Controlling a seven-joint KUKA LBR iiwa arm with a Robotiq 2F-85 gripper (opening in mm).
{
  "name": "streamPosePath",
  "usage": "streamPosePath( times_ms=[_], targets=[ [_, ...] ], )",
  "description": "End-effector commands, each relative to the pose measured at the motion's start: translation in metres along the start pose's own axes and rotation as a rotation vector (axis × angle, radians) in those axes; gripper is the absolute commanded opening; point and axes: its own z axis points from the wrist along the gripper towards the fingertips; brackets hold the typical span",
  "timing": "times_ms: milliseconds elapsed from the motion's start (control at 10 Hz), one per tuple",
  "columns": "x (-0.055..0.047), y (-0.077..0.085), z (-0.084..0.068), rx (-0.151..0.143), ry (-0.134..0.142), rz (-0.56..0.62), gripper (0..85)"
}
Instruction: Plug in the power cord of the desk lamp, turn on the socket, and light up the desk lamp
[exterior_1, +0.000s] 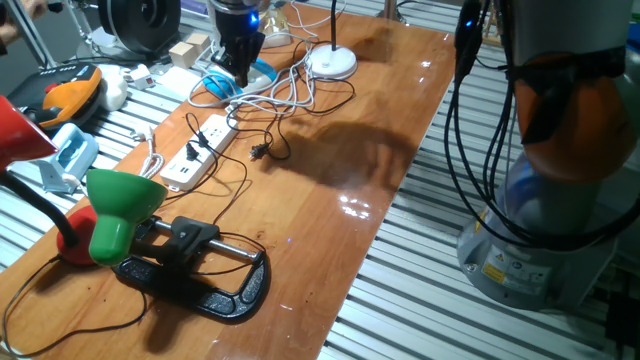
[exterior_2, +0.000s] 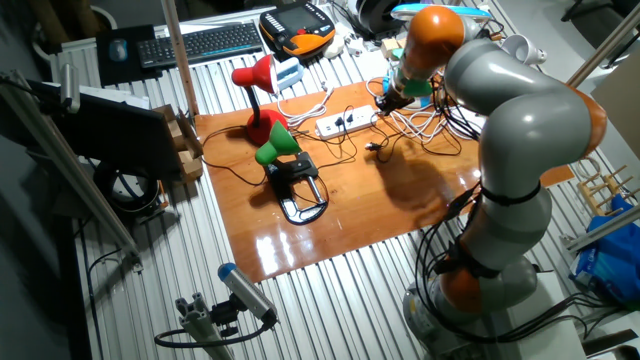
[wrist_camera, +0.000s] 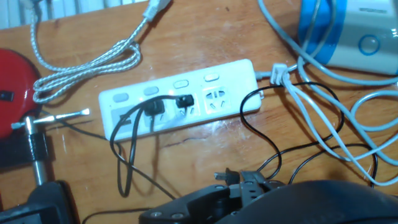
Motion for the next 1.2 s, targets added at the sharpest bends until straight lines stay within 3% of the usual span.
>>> streamPosePath(
  times_ms=[0,100,300,500,700,1100],
  targets=[
    [0.0,0.0,0.0,0.014,-0.008,0.014,0.0],
    [0.0,0.0,0.0,0.001,-0.012,0.017,0.0],
    [0.0,0.0,0.0,0.018,-0.017,0.008,0.0],
    [0.0,0.0,0.0,-0.02,-0.014,-0.006,0.0],
    [-0.008,-0.002,0.004,0.015,-0.039,-0.016,0.0],
    [-0.027,-0.002,0.023,0.002,-0.054,-0.018,0.0]
  ],
)
